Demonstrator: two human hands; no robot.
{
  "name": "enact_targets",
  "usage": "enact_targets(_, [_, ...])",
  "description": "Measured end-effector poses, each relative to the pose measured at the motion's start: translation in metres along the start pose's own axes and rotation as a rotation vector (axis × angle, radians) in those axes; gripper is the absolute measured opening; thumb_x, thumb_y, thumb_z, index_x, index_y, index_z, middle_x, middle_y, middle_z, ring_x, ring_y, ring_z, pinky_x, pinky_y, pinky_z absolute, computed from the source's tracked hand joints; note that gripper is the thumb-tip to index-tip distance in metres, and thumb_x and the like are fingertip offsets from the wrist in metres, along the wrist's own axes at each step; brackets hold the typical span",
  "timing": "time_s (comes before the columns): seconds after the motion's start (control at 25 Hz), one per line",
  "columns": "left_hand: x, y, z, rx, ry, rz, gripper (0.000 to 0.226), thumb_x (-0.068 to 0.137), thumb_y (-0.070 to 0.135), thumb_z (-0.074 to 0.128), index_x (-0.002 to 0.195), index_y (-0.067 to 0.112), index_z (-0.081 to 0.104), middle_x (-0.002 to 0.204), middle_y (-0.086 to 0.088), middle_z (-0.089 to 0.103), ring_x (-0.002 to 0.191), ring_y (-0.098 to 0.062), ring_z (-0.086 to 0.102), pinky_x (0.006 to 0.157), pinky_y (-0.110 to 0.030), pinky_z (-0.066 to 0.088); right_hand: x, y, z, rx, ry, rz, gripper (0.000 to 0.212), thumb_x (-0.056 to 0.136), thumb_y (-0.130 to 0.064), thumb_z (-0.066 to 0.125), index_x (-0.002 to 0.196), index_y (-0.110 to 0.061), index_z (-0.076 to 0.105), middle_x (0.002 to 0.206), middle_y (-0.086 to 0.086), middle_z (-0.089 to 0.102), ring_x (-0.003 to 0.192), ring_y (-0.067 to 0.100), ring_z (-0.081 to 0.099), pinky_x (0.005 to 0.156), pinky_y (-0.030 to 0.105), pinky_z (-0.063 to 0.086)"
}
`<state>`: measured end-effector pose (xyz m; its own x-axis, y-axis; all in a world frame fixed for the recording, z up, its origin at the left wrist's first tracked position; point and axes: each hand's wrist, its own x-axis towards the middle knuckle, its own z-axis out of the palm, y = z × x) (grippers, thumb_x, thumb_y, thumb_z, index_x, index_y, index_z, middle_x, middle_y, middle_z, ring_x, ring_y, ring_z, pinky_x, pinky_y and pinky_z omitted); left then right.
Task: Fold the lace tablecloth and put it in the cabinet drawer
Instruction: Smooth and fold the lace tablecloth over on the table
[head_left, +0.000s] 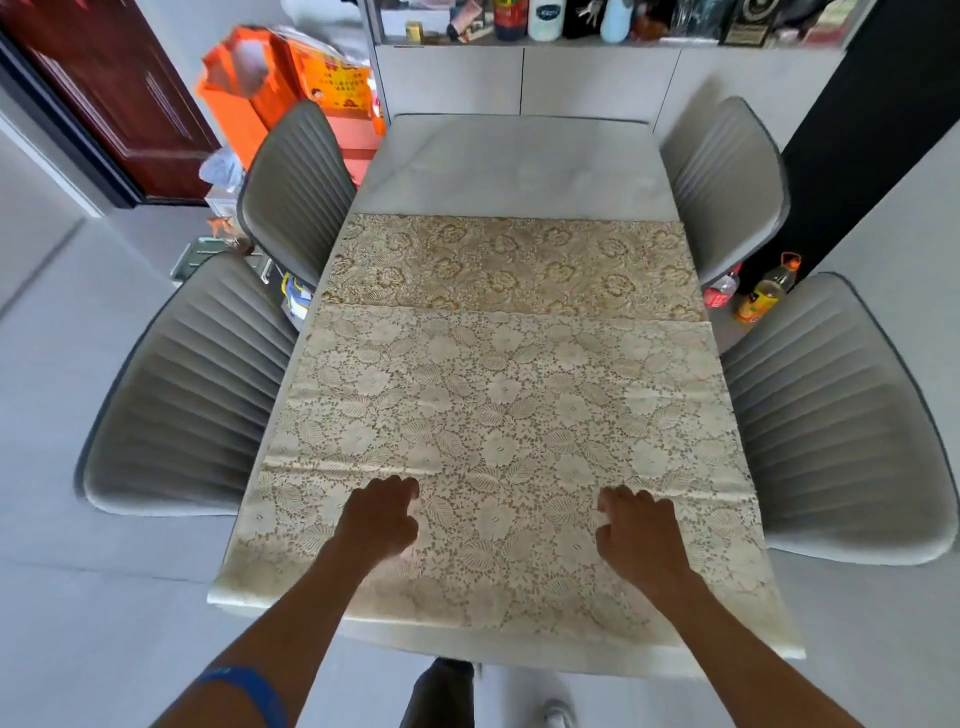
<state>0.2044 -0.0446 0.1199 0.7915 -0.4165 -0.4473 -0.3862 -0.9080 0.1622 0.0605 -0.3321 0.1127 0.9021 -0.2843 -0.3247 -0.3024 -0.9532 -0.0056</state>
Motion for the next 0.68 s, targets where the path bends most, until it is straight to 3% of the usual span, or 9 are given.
enact_targets(0.28, [0.173, 0.010, -0.064, -0.231, 0.048, 0.020, 0.029, 0.084, 0.023, 0.054, 0.113, 0.026, 0.055, 0.109, 0.005, 0.063, 0.107, -0.018, 0.059, 0.089, -0.032, 0.046, 0.176, -0.029, -0.059, 0.376, 0.060, 0.130, 0.029, 0.090, -0.025, 0.052, 0.118, -0.020, 0.057, 0.122, -0.001, 0.063, 0.105, 0.021, 0.059, 0.087, 0.034, 0.048])
enact_targets(0.48, [0.306, -0.001, -0.080, -0.243, 0.030, 0.071, 0.047, 0.083, 0.018, 0.052, 0.130, 0.026, 0.049, 0.126, 0.000, 0.061, 0.115, -0.021, 0.057, 0.091, -0.032, 0.044, 0.302, -0.014, -0.045, 0.352, -0.056, 0.149, 0.047, 0.092, -0.027, 0.049, 0.139, -0.030, 0.047, 0.145, -0.006, 0.050, 0.128, 0.018, 0.051, 0.099, 0.035, 0.044])
enact_targets(0.6, [0.355, -0.008, -0.102, -0.313, 0.083, 0.068, 0.053, 0.082, 0.010, 0.052, 0.133, 0.026, 0.049, 0.135, -0.004, 0.055, 0.122, -0.024, 0.052, 0.092, -0.030, 0.042, 0.338, 0.011, -0.052, 0.326, -0.071, 0.206, 0.063, 0.090, -0.012, 0.046, 0.149, -0.030, 0.031, 0.158, -0.005, 0.031, 0.138, 0.023, 0.040, 0.106, 0.039, 0.041])
enact_targets(0.68, [0.385, -0.014, -0.102, -0.205, 0.038, 0.080, 0.060, 0.083, 0.009, 0.054, 0.140, 0.024, 0.042, 0.146, -0.006, 0.042, 0.132, -0.028, 0.040, 0.103, -0.037, 0.041, 0.361, 0.021, -0.046, 0.286, -0.088, 0.230, 0.073, 0.088, -0.004, 0.045, 0.153, -0.028, 0.020, 0.162, -0.003, 0.018, 0.139, 0.031, 0.035, 0.104, 0.045, 0.043])
